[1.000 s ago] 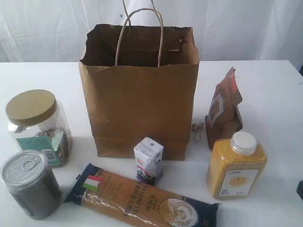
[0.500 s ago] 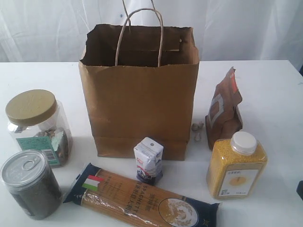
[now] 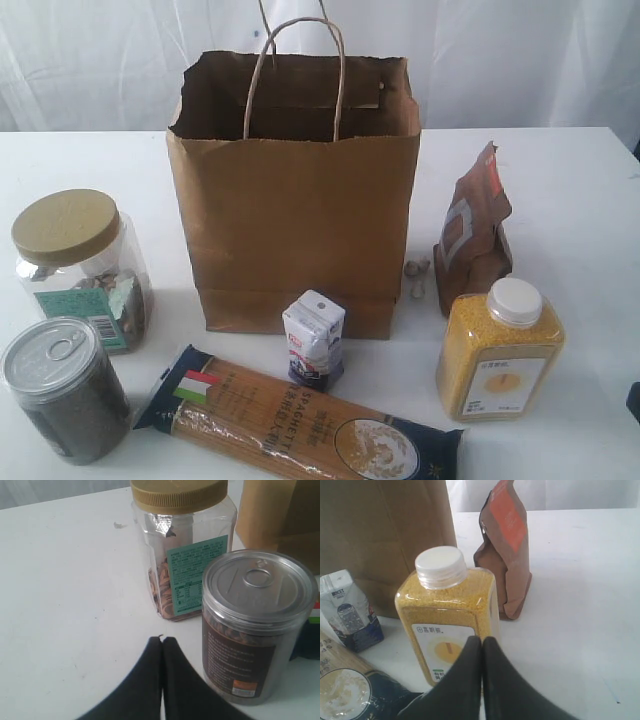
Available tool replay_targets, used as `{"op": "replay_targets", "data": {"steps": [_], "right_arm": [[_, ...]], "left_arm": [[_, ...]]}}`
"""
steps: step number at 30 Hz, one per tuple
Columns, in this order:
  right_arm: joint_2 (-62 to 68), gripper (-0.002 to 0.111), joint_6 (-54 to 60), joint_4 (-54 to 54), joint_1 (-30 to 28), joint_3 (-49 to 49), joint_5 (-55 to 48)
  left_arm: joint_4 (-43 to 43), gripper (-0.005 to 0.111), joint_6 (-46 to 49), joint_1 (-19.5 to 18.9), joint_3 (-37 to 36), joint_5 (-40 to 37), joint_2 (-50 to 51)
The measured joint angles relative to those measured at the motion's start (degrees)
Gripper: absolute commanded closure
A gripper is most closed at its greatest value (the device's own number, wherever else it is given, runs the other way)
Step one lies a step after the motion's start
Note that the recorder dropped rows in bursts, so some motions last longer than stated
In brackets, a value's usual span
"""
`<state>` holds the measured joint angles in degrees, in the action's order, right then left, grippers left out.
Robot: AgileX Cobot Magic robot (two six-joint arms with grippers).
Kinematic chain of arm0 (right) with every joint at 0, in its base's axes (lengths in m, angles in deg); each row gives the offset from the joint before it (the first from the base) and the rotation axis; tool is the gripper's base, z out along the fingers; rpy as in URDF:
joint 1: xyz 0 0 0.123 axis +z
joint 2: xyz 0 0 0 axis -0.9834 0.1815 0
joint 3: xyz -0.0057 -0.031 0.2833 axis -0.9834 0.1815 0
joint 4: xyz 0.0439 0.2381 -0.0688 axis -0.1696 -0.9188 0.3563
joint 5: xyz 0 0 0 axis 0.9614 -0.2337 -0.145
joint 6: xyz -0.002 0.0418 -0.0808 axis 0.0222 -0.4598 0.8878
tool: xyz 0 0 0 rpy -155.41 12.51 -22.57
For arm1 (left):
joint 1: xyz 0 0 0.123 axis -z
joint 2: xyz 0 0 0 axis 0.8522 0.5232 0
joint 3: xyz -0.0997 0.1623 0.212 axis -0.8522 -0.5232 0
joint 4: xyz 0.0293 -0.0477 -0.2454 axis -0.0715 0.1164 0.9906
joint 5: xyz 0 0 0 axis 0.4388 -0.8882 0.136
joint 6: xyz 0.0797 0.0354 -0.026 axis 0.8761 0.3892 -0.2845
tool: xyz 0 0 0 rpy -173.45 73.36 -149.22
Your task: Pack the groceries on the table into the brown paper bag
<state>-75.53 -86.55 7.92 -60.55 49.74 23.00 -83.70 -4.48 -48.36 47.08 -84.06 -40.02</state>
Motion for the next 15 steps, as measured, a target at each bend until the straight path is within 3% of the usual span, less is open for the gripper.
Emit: {"op": "replay_targets", "data": {"steps": [11, 15], "right_arm": [[0.0, 0.108, 0.85, 1.01, 0.0, 0.0, 0.84], [0.0, 0.108, -3.43, -4.74, 0.0, 0.0, 6.07]], "left_arm": [[0.0, 0.107, 0.0, 0.0, 0.0, 0.0, 0.0], [0.0, 0.107, 0.0, 0.0, 0.0, 0.0, 0.0]]}}
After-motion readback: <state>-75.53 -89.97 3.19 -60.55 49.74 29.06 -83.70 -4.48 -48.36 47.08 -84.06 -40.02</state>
